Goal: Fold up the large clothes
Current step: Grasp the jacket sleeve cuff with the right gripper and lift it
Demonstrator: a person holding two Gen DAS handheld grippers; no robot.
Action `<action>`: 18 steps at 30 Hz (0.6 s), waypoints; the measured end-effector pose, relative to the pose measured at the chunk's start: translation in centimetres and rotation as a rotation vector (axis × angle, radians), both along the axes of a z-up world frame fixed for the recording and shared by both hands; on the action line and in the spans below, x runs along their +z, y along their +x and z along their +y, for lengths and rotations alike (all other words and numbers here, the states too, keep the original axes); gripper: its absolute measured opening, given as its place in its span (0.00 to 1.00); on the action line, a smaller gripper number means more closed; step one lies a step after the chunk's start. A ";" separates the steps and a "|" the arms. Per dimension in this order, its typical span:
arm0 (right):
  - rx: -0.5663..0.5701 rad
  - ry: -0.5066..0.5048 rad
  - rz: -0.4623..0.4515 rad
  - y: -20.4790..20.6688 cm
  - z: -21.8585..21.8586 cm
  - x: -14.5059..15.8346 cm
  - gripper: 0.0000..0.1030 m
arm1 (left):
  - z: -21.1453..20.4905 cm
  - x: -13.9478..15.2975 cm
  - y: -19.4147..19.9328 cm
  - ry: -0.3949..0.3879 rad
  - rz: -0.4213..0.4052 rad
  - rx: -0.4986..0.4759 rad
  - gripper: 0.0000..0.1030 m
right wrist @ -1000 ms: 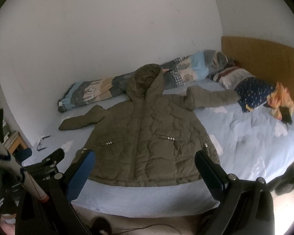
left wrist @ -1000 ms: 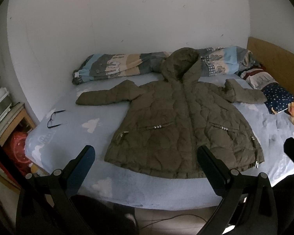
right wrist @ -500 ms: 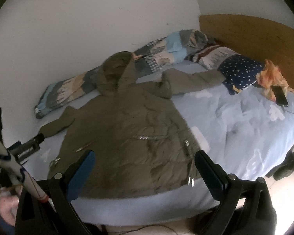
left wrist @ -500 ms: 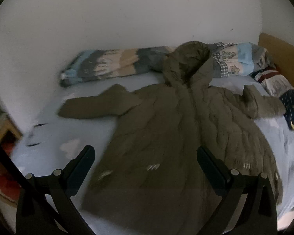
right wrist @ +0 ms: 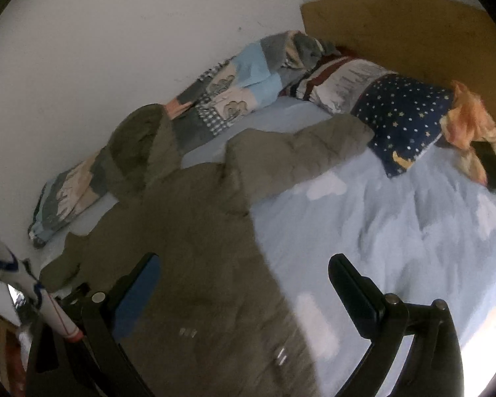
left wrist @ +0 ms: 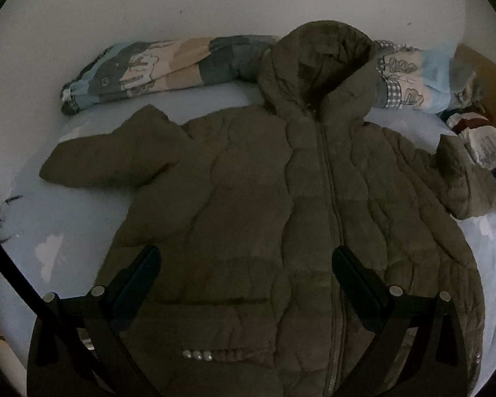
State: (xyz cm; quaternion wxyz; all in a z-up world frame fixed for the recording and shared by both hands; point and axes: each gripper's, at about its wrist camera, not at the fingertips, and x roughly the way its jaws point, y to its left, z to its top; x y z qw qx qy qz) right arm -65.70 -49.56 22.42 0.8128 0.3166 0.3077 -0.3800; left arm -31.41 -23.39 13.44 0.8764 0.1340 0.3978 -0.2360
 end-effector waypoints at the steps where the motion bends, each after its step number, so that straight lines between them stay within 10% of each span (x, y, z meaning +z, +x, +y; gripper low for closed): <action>1: -0.009 0.016 -0.018 -0.1 -1.6 -0.2 1.00 | 0.0 -0.1 0.2 -0.004 0.003 -0.003 1.00; 18: -0.382 0.288 -0.186 -4.0 -31.3 -12.3 0.62 | -2.0 -0.6 0.8 0.056 -0.072 -0.028 1.00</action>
